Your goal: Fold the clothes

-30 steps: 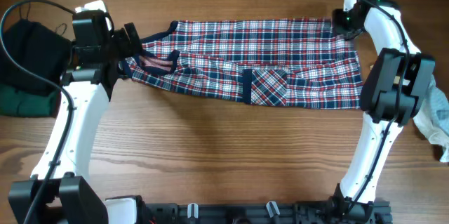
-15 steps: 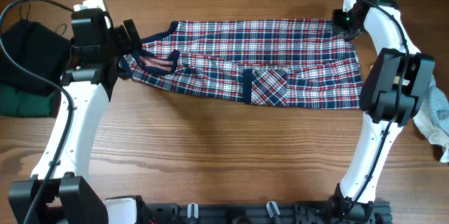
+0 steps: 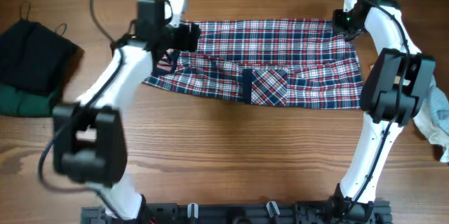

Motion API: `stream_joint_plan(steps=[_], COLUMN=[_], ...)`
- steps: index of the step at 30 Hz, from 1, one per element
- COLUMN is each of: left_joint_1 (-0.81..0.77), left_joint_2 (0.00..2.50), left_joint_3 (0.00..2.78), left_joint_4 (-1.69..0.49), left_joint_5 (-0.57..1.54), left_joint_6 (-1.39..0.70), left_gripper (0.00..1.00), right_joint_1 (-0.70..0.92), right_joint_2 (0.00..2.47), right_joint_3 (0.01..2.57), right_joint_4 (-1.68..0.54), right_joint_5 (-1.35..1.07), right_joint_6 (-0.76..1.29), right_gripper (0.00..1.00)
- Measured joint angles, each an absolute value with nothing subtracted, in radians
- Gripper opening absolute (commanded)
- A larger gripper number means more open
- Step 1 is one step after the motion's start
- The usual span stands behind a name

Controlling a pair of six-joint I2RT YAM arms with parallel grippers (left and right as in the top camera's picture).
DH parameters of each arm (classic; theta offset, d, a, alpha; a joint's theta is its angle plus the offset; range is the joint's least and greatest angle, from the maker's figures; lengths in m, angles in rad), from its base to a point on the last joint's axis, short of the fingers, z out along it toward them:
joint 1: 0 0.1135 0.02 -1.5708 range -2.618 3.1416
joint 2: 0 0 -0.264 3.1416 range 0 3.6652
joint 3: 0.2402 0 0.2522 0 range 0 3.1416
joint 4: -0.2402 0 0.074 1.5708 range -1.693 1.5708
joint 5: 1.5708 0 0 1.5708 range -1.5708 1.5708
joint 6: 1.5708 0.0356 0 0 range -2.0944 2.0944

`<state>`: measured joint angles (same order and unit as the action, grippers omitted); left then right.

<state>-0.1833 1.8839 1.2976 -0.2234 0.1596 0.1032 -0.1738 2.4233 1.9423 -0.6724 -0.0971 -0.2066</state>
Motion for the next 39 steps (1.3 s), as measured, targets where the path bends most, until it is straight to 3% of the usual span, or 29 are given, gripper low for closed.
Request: stream_joint_plan(steps=[3, 8, 13, 16, 19, 21, 23, 30, 32, 35, 37, 39], left_joint_1=[-0.176, -0.166, -0.111, -0.09, -0.091, -0.093, -0.093, -0.084, -0.07, -0.051, -0.051, -0.051], left_joint_2=[2.025, 2.135, 2.164, 2.165, 2.165, 2.165, 2.165, 2.158, 2.146, 2.132, 2.131, 2.131], left_joint_3=[1.298, 1.298, 1.298, 1.299, 1.303, 1.305, 1.306, 1.352, 1.372, 1.377, 1.377, 1.377], left_joint_4=[-0.093, 0.017, 0.08, 0.046, 0.025, 0.018, 0.014, -0.001, 0.0, 0.005, 0.009, 0.014], left_joint_5=[0.096, 0.059, 0.053, 0.108, 0.141, 0.159, 0.169, 0.162, 0.154, 0.144, 0.143, 0.155], left_joint_6=[0.157, 0.218, 0.231, 0.239, 0.24, 0.251, 0.25, 0.249, 0.249, 0.249, 0.249, 0.235], left_gripper=[0.98, 0.96, 0.88, 0.72, 0.36, 0.24, 0.05, 0.16, 0.04, 0.05, 0.16, 0.41], right_joint_1=[-0.174, -0.174, -0.174, -0.174, -0.174, -0.174, -0.174, -0.174, -0.174, -0.173, -0.173, -0.173], right_joint_2=[2.423, 2.423, 2.423, 2.423, 2.423, 2.423, 2.423, 2.423, 2.423, 2.423, 2.419, 2.41], right_joint_3=[1.942, 1.946, 1.947, 1.947, 1.947, 1.947, 1.947, 1.946, 1.946, 1.946, 1.941, 1.938], right_joint_4=[-0.676, -0.691, -0.694, -0.694, -0.694, -0.694, -0.694, -0.678, -0.673, -0.669, -0.661, -0.651], right_joint_5=[-0.097, -0.101, -0.104, -0.104, -0.104, -0.104, -0.104, -0.104, -0.104, -0.104, -0.104, -0.104], right_joint_6=[-0.207, -0.207, -0.207, -0.194, -0.187, -0.184, -0.184, -0.184, -0.192, -0.212, -0.215, -0.216], right_gripper=[0.04, 0.04, 0.04, 0.05, 0.05, 0.04, 0.04, 0.04, 0.04, 0.04, 0.04, 0.04])
